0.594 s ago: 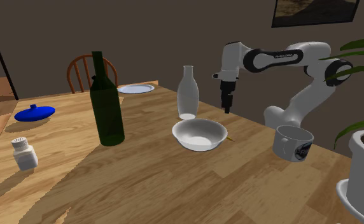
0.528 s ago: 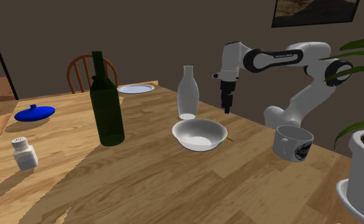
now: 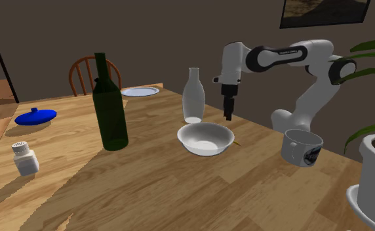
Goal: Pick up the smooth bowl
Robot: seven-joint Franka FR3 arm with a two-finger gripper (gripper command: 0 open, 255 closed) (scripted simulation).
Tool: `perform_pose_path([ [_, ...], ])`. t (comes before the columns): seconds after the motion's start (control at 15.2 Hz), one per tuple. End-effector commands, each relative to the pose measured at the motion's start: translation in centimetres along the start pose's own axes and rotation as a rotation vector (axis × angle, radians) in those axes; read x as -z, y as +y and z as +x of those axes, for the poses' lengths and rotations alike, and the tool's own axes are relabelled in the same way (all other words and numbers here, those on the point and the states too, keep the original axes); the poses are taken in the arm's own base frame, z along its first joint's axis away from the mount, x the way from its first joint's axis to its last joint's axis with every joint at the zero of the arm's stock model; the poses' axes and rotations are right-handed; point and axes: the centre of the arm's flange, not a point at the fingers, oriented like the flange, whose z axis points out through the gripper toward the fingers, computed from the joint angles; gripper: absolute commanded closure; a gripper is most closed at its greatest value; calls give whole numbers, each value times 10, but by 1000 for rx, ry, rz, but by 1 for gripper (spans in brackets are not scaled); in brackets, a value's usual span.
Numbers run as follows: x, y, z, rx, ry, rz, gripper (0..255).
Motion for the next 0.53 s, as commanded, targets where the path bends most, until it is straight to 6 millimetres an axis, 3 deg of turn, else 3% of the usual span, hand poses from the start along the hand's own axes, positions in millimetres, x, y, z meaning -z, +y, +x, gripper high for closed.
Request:
perform_pose_path([
  [0.0, 0, -20, 11, -18, -1, 46, 0],
  [0.46, 5, -79, 50, -74, -2, 197, 0],
])
